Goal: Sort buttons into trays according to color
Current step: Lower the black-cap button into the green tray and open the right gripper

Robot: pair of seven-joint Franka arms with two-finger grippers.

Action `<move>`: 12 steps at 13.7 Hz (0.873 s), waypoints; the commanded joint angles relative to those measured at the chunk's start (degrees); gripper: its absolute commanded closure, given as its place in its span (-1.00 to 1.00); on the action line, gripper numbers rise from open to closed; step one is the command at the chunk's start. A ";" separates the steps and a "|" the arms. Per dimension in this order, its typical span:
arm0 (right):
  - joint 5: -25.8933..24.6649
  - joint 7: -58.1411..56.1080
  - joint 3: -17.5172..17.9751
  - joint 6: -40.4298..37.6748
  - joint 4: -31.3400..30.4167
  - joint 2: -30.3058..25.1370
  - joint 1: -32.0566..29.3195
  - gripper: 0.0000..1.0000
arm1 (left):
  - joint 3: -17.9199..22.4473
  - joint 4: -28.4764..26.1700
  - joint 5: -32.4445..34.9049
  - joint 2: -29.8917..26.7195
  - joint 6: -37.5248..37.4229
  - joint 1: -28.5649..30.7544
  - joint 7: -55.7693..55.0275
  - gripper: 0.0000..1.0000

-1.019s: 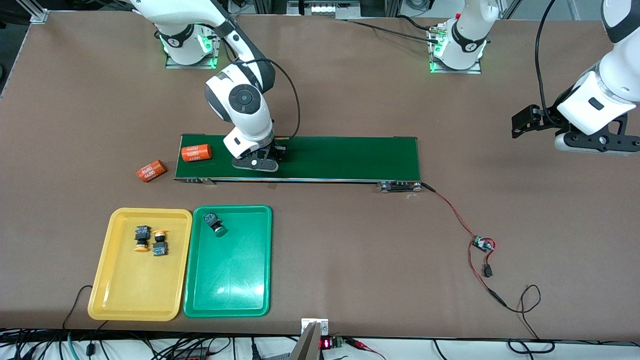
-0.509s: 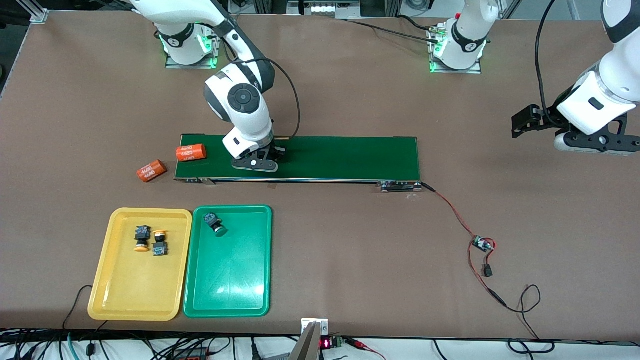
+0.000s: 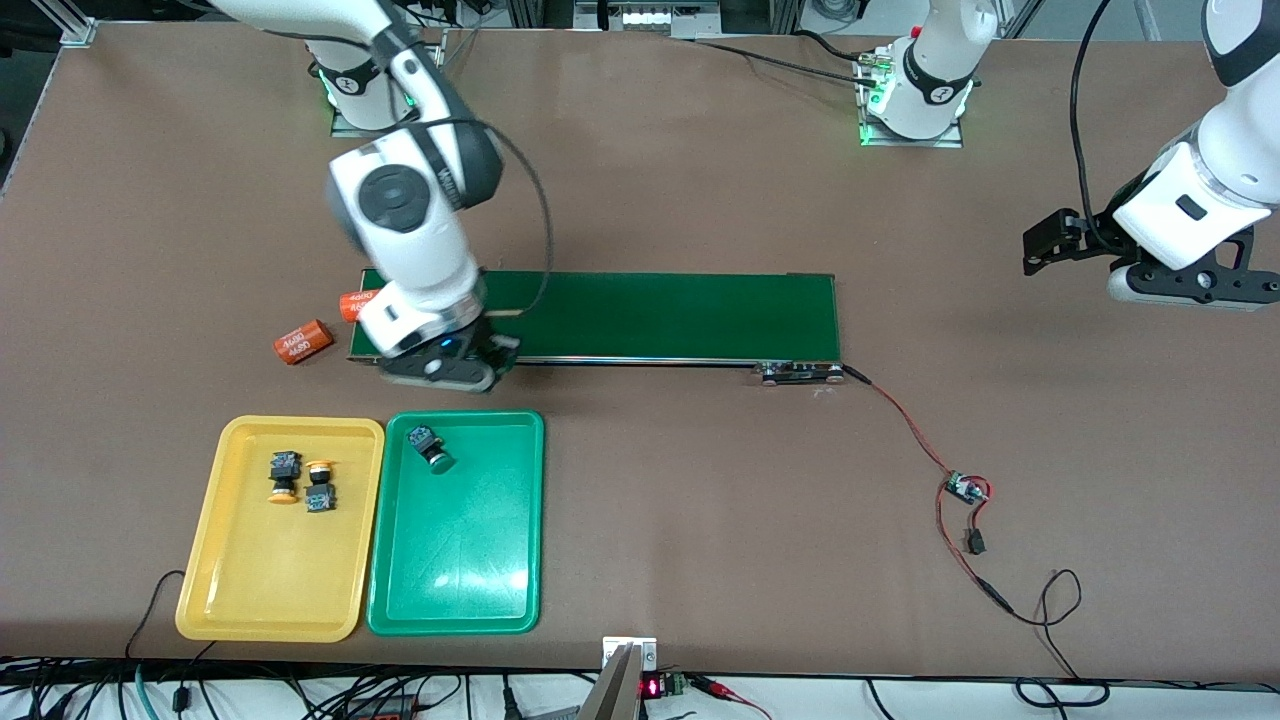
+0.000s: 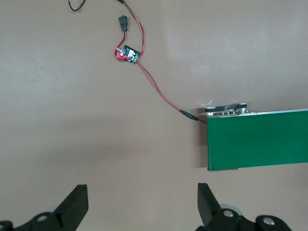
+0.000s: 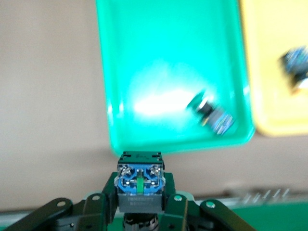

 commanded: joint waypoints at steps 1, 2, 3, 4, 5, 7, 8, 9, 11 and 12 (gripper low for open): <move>0.30 -7.97 -0.08 0.99 9.94 8.74 -4.13 0.70 | -0.28 1.16 1.05 0.35 -1.33 0.07 0.22 -1.00; 0.30 -9.74 -0.42 3.79 12.14 11.55 -4.93 0.70 | -0.28 1.16 1.05 0.44 -1.33 0.07 0.30 -1.00; 0.30 -9.93 -0.78 6.60 13.38 13.92 -5.20 0.70 | -0.28 1.16 1.05 0.44 -1.33 0.07 0.30 -1.00; 0.21 -9.93 -0.95 9.94 13.57 15.86 -5.37 0.70 | -0.28 1.16 1.05 0.44 -1.33 0.07 0.30 -1.00; 0.03 -10.37 -1.22 12.58 13.57 17.45 -5.29 0.69 | -0.28 1.16 1.05 0.44 -1.33 0.07 0.30 -1.00; -0.14 -10.11 -1.31 13.57 13.48 19.04 -4.85 0.62 | -0.28 1.16 0.97 0.44 -1.33 0.07 0.30 -1.00; -0.14 -10.02 -1.22 13.57 13.48 19.13 -4.76 0.54 | -0.28 1.16 1.05 0.44 -1.33 0.07 0.30 -1.00; -0.14 -9.76 -1.31 13.57 13.48 19.48 -4.85 0.33 | -0.28 1.16 0.97 0.35 -1.33 0.07 0.30 -1.00; -0.14 -9.84 -1.74 14.80 13.31 20.01 -4.85 -0.75 | -0.28 1.16 0.97 0.44 -1.42 0.07 0.30 -1.00; -0.14 -9.93 -1.75 14.89 13.30 19.75 -5.02 -0.95 | -0.19 1.16 0.97 0.44 -1.42 0.07 0.30 -1.00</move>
